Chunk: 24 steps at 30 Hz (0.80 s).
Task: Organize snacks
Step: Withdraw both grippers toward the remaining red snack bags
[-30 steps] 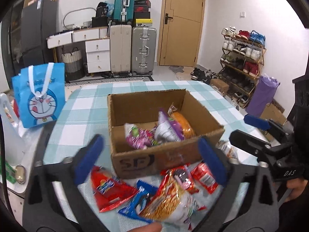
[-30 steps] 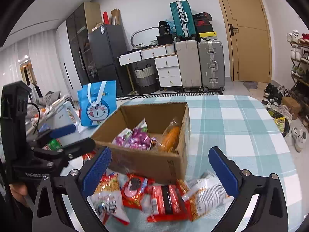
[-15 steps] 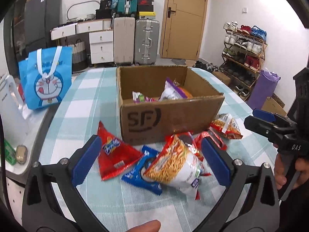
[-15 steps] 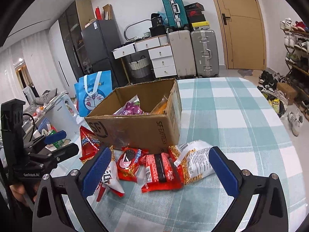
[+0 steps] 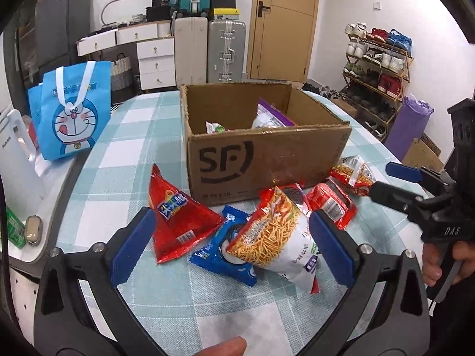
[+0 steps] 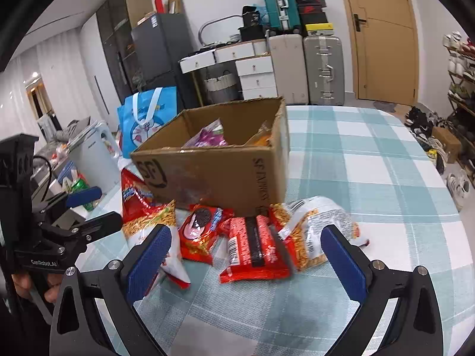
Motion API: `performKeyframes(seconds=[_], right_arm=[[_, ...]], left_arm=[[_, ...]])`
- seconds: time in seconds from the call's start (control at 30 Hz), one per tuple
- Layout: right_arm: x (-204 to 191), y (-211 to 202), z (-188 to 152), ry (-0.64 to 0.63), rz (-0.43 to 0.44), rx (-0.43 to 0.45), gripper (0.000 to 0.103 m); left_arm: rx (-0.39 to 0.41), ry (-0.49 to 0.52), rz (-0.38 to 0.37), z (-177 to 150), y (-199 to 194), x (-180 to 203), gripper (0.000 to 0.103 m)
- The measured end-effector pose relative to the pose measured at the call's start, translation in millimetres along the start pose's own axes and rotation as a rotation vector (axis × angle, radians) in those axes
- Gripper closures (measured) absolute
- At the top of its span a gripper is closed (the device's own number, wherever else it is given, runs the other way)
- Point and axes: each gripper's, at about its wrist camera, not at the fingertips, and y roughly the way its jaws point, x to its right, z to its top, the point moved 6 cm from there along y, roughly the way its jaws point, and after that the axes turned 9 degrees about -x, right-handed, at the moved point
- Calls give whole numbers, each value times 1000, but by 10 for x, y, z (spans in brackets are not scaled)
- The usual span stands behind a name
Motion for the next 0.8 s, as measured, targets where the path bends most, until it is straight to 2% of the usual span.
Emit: performKeyframes(seconds=[0.3,0.4,0.47,0.5,0.8], right_arm=[[-106,156,-68,-21,63,-33,2],[-137,197,-87,-43,66,-48,8],[-163,259,-112,-52,76,-74,21],[-160,277,-123,-53,73,-83,23],[-48,534,-181,-39,27,-149,28]], left_arm=[[-10,54,16,-29,46,106,0],[-11,57,11,-18,39,102,0],[-13,56,12,-16,40,98,0],[-13,55,11,-19,37,93,1],[-27,54,-11,-36,66,74,1]])
